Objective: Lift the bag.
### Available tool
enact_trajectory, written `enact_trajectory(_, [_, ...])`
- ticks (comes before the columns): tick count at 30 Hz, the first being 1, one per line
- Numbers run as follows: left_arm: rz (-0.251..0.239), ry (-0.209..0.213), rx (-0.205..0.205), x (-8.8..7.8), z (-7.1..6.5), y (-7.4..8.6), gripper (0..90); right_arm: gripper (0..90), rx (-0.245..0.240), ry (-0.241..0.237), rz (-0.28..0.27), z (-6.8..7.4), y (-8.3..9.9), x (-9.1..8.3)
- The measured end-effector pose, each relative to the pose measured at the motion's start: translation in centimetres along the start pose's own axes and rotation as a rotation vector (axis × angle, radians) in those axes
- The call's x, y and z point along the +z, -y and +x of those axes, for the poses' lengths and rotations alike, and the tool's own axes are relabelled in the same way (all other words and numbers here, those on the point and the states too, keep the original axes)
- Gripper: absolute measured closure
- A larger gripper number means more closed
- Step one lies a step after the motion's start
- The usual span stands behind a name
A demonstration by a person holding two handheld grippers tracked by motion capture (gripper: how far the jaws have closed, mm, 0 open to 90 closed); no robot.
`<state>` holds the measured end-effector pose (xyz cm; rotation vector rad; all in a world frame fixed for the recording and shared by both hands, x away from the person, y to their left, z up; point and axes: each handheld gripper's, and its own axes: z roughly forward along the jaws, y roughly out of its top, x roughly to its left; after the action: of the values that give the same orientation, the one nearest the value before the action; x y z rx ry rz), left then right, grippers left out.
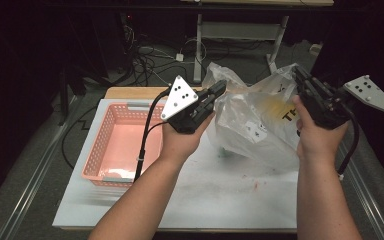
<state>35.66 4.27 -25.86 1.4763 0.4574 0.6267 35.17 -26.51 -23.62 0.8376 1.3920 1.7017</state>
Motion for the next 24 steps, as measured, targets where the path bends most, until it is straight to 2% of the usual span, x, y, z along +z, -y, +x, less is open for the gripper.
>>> enact_trajectory(2, [-0.012, -0.005, -0.009, 0.0, 0.3, 0.1, 89.1, 90.0, 0.001, 0.009, 0.007, -0.5, 0.4, 0.0])
enact_trajectory(4, [0.006, -0.006, -0.016, 0.2, 0.3, 0.6, 89.1, 90.0, 0.011, 0.026, 0.027, -1.1, 1.2, -0.1])
enact_trajectory(6, [0.039, -0.017, -0.028, 0.6, 0.7, 1.5, 88.9, 90.0, 0.021, 0.049, 0.059, -2.0, 2.2, -0.1])
enact_trajectory(9, [0.100, -0.027, -0.072, 1.3, 1.5, 3.4, 88.7, 90.0, 0.040, 0.091, 0.119, -3.4, 4.0, -0.1])
enact_trajectory(12, [0.136, -0.028, -0.099, 1.2, 2.0, 5.0, 88.0, 90.0, 0.044, 0.121, 0.177, -4.6, 5.7, -0.4])
enact_trajectory(15, [0.162, -0.006, -0.094, 0.6, 2.0, 6.2, 75.8, 88.7, 0.049, 0.126, 0.207, -5.3, 6.6, -0.9])
enact_trajectory(17, [0.173, -0.008, -0.084, 0.1, 1.7, 6.8, 64.6, 85.1, 0.034, 0.120, 0.220, -5.2, 6.8, -1.2])
enact_trajectory(21, [0.180, -0.010, -0.071, -1.2, 1.1, 7.4, 51.6, 71.1, 0.004, 0.095, 0.234, -4.5, 6.7, -1.8])
enact_trajectory(24, [0.175, -0.012, -0.087, -2.5, 0.9, 7.4, 41.8, 60.9, -0.026, 0.074, 0.239, -3.7, 6.5, -2.2])
